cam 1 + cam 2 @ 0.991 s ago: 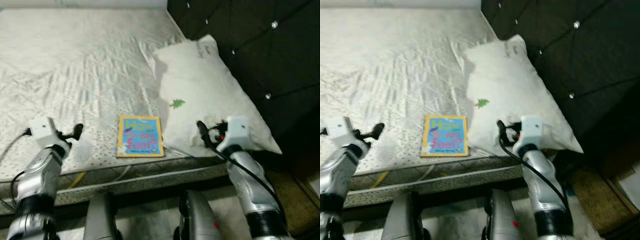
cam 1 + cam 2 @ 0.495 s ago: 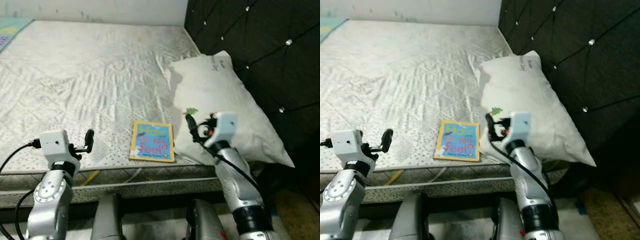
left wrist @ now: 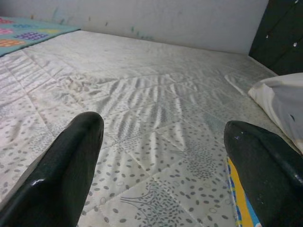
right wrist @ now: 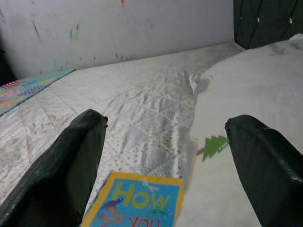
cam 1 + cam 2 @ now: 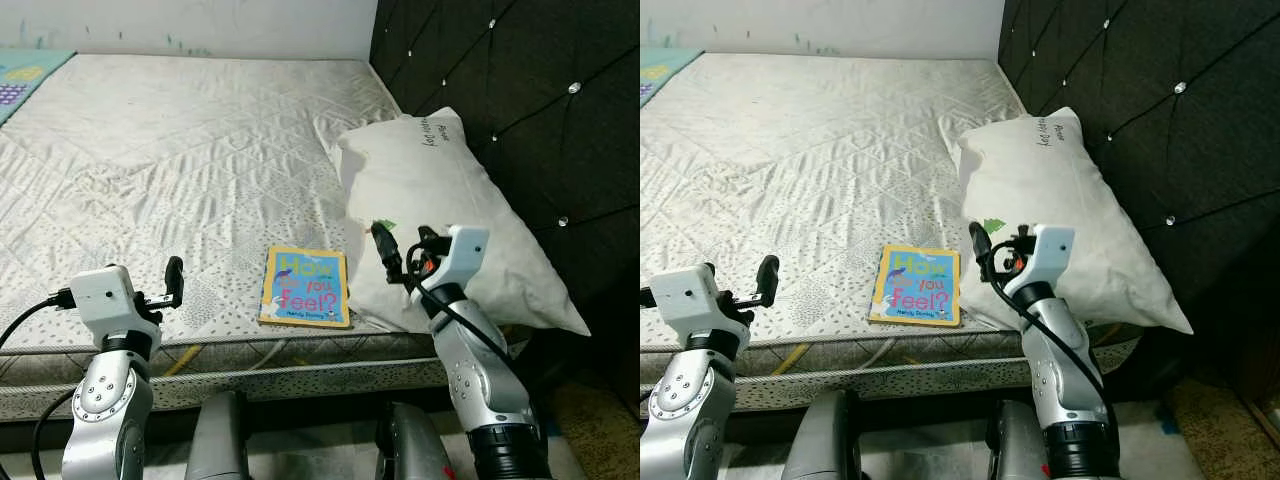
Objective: Clean up the room
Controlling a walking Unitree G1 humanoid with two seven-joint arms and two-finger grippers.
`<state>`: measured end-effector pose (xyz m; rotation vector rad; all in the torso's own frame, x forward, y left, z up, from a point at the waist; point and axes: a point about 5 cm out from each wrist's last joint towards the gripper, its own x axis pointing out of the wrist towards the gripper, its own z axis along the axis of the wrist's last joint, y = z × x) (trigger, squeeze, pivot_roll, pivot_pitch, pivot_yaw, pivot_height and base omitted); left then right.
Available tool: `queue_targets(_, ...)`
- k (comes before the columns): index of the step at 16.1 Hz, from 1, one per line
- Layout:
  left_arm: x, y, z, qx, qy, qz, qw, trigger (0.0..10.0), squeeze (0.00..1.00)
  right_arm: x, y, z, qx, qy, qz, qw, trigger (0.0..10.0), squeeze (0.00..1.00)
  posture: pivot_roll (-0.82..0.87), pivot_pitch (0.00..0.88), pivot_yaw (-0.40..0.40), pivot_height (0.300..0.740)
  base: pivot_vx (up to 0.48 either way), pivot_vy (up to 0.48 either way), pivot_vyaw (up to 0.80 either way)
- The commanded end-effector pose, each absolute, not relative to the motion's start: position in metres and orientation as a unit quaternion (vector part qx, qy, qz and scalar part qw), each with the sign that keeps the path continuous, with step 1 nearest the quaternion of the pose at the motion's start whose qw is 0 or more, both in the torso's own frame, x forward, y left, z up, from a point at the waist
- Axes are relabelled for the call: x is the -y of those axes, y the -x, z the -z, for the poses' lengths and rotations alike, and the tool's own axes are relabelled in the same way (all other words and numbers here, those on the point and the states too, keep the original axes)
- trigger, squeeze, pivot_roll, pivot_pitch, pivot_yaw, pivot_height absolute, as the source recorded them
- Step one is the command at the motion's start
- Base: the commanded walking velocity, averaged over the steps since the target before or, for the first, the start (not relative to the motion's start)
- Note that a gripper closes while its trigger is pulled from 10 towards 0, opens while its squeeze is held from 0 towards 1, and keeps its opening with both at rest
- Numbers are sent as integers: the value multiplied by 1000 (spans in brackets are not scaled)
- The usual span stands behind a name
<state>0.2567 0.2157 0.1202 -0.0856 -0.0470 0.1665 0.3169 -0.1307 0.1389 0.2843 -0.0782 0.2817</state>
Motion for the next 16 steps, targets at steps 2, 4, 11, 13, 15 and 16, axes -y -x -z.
queue_targets(2,-207,-257,-122,24,49,-65,996,10000,0,129,-318,-151,50,-143,-151,977,10000,0,47,0,-19,608,0,0,0)
queue_targets(4,-201,-257,-122,23,53,-53,997,10000,0,130,-318,-152,49,-143,-153,977,10000,0,43,0,-21,633,0,0,0)
queue_targets(11,-194,-259,-120,17,52,-42,998,10000,0,136,-318,-149,44,-139,-141,979,10000,0,36,0,-13,718,0,0,0)
queue_targets(13,-193,-260,-121,17,55,-35,998,10000,0,139,-320,-149,43,-141,-135,980,10000,0,37,0,-11,738,0,0,0)
queue_targets(15,-190,-262,-122,19,58,-29,998,10000,0,139,-322,-149,42,-143,-133,980,10000,0,38,0,-11,740,0,0,0)
queue_targets(16,-190,-262,-122,19,59,-27,998,10000,0,139,-322,-148,41,-143,-132,980,10000,0,37,0,-11,740,0,0,0)
